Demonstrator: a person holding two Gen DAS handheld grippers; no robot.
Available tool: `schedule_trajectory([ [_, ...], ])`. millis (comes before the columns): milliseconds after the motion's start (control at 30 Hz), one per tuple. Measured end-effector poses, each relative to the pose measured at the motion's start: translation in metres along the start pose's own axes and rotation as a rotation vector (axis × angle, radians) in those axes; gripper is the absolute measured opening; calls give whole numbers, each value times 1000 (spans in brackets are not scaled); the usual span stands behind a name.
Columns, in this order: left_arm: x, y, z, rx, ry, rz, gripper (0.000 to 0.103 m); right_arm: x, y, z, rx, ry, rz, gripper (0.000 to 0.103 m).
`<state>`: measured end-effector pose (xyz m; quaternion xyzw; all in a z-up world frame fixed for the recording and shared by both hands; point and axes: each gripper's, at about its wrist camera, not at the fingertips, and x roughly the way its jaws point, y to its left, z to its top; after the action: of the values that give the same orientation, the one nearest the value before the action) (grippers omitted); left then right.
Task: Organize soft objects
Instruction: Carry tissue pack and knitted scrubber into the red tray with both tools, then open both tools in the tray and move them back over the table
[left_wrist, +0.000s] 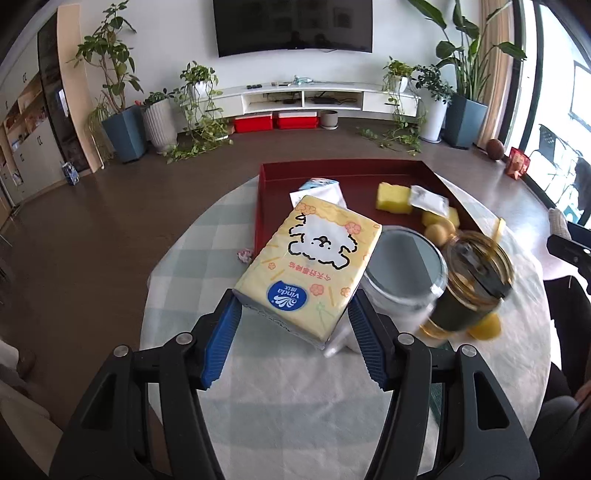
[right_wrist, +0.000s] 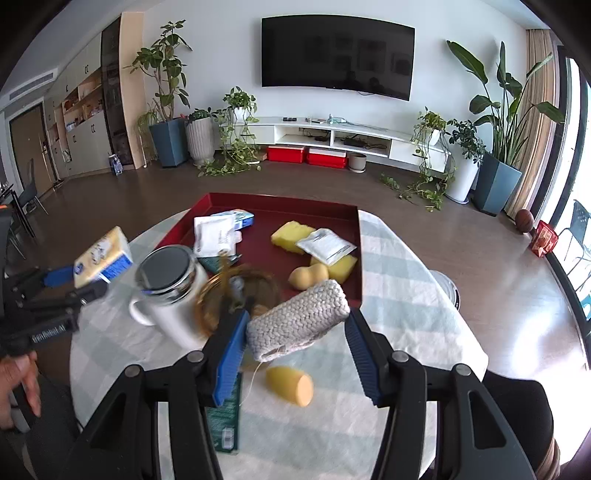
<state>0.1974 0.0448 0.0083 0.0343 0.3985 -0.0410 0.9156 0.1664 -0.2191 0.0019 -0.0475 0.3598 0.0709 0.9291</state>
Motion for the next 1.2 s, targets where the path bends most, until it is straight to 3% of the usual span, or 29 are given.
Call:
schedule_trajectory([
  [300,65,13,61,67,42,-29,58,68,-26,48,-64,55,24,57],
  [433,99,12,82,83,78,-76,58,105,-29,67,-124,92,51,57],
  [500,117,6,89,130,92,-59,58,122,-26,73,-156,112,96,57],
  [600,139,0,93,164,136,-101,58,146,-20,79,-205,142,113,57],
  [667,148,-1,95,189,139,-81,58,160,-18,83,-215,157,143,57],
  [767,159,-3,97,219,145,-107,58,179,-13,88,-240,175,176,57],
  [1000,178,-28,90,349,184,-202,58,210,12,99,-335,222,284,57],
  [1100,186,-32,89,357,205,-242,58,222,27,99,-396,252,310,57],
  [1200,195,-38,86,401,225,-236,58,235,36,97,-434,286,325,57],
])
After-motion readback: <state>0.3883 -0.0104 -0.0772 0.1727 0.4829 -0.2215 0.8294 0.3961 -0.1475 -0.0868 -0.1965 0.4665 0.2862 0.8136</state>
